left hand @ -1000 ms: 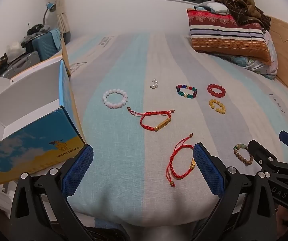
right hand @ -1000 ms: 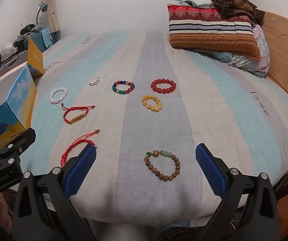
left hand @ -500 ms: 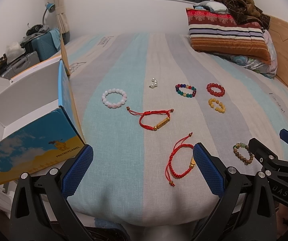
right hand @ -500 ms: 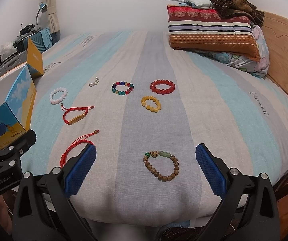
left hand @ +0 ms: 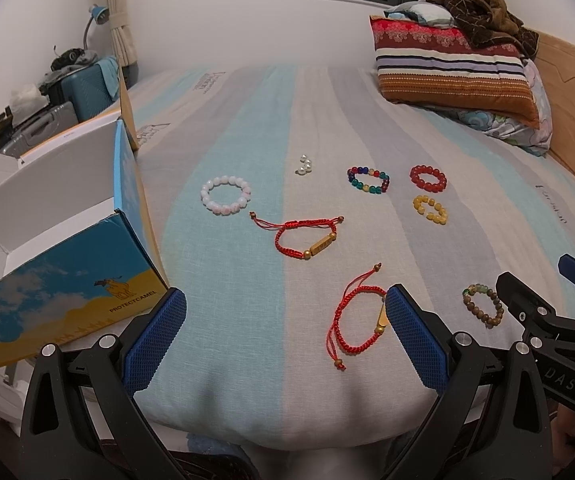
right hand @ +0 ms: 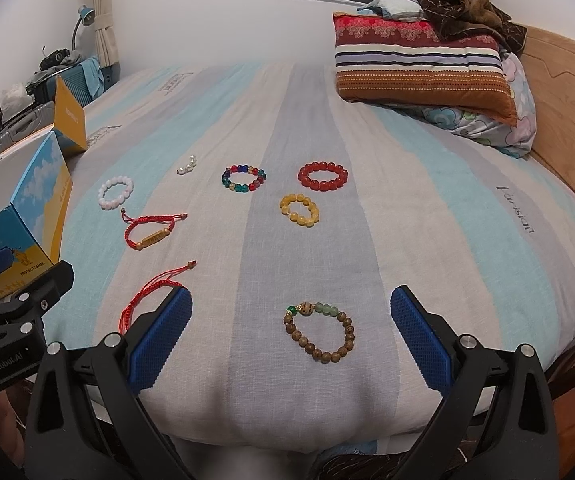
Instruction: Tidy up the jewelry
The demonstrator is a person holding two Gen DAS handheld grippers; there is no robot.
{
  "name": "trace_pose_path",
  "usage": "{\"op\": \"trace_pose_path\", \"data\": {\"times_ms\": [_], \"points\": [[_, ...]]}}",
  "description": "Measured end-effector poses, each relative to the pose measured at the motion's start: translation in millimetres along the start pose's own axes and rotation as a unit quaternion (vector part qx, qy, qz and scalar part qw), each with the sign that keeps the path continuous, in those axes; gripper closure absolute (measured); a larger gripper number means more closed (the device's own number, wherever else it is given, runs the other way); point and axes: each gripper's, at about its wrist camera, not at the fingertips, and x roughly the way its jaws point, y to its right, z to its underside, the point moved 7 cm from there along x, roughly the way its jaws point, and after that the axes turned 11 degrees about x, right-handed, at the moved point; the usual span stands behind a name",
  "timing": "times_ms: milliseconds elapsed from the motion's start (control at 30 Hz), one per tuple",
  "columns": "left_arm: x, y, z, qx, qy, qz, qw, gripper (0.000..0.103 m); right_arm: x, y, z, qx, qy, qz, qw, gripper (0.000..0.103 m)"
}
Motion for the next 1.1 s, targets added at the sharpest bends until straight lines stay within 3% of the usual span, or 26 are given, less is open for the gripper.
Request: {"op": "trace_pose_path", "data": {"times_ms": [600, 700, 833, 1100], "points": [[4, 8, -1, -0.003, 0.003, 0.013, 0.9999, 0.006, 6, 4, -2, -0.005, -0.004, 0.005, 1.000, 0.007], [16, 13, 4, 0.007, -0.016, 0.012, 0.9998, 0.006, 18, 12, -2, -0.003, -0.018, 0.009, 1.000, 0.007], [31, 24, 5, 0.028, -0.009, 0.009, 0.9995, 0.006, 40, 24, 1, 0.002, -0.043, 0.015, 0.999, 0.007], [82, 47, 20, 0.028, -0.045, 0.047, 0.9975, 0.006, 86, 40, 21, 0.015, -0.119, 0.013, 0.993, 0.016]]}}
